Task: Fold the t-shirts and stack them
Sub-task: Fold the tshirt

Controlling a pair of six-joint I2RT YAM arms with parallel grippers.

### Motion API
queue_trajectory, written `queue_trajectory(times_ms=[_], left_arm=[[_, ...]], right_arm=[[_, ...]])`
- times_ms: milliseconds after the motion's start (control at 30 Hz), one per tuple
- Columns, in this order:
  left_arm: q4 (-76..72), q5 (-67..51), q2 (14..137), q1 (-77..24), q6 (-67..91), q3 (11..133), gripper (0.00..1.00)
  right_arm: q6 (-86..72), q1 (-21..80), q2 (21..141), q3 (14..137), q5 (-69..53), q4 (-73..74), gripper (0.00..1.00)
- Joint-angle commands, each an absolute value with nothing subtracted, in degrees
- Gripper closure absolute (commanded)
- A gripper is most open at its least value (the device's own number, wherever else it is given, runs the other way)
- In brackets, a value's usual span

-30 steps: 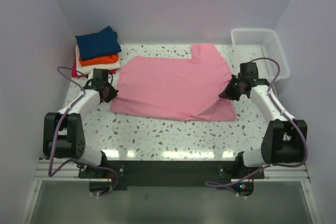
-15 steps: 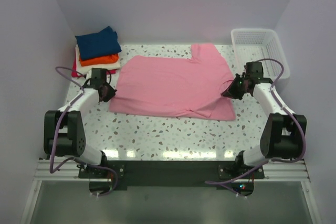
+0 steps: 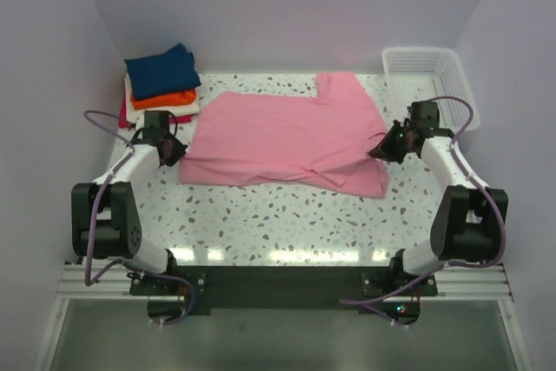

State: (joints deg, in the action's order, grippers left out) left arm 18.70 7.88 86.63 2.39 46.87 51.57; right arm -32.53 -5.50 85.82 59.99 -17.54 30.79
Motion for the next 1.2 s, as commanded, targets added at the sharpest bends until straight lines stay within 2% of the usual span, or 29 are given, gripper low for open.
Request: queue_trajectory(times_ms=[0,400,867,1100,1133,1167], left_arm=[[16.26,7.38,84.47,3.08,45.62,54.14,1.00],[13.10,3.69,87.53,3.25,45.44,55.02,1.00],[11.52,2.55,97.38,3.25,45.00,60.73,1.00],[10.72,1.93,98.35,3.34,44.47,61.43,1.00],[10.81,1.93,98.26,3.34,44.21,61.70,1.00],[10.90,1.93,98.26,3.25,43.51,62.57,0.87]], right_arm=[[-31.56,-6.06,82.19,60.91,-18.81,30.41,1.00],[-29.97,-5.98,79.71,63.80,-15.47,33.75,1.00],[-30.94,-5.98,93.15,72.42,-14.85,32.79,1.00],[-31.11,-6.06,99.48,77.42,-15.29,32.25,0.86],[-31.03,-6.06,100.36,78.74,-15.29,32.52,0.79],[-30.76,-6.06,100.72,79.27,-15.29,33.22,0.73]])
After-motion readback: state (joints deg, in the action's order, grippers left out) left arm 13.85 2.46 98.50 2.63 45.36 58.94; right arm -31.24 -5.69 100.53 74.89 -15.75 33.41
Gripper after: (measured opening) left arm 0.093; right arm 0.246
